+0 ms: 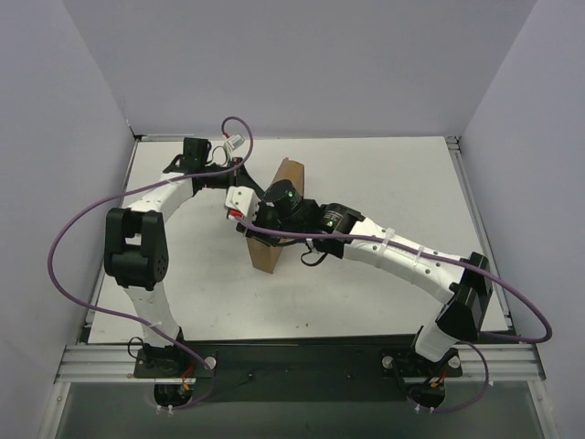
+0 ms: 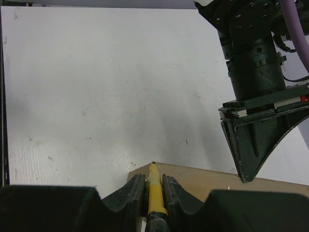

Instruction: Unpack the express box

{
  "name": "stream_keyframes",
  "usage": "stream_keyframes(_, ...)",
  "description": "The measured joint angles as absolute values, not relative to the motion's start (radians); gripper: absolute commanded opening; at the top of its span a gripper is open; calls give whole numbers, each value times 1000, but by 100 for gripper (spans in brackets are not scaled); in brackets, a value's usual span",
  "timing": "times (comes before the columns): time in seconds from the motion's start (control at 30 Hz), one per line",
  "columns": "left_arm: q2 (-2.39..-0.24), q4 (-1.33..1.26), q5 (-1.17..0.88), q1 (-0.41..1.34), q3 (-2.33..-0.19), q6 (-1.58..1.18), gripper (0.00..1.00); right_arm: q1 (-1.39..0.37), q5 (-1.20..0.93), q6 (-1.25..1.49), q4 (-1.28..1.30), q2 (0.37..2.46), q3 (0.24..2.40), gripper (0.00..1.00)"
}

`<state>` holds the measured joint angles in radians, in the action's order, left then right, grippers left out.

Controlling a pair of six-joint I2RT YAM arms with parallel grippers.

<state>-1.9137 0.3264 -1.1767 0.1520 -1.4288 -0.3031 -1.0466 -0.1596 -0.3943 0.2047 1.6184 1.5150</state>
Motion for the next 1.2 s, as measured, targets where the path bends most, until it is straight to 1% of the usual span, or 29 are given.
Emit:
stream_keyframes(0.13,-1922,340,-1183,156,-1440,-286,22,-1012,-211,-374,244,1618,1534,0)
stream_keyframes(0.4,-1953,376,-1213,172,-1476,-251,21,-932,-337,-350,363,1618,1583,0)
stream_keyframes(0.7,-1967,405,-1227,174,-1496,-230,19,-881,-433,-390,469,1618,1591,0)
stream_keyframes(1.07,-2009,550,-1244,161,-1579,-145,19,-860,-461,-454,528,1618,1610,0)
stream_keyframes(1.2,-2013,566,-1248,161,-1586,-133,18,-849,-470,-467,551,1618,1619,0)
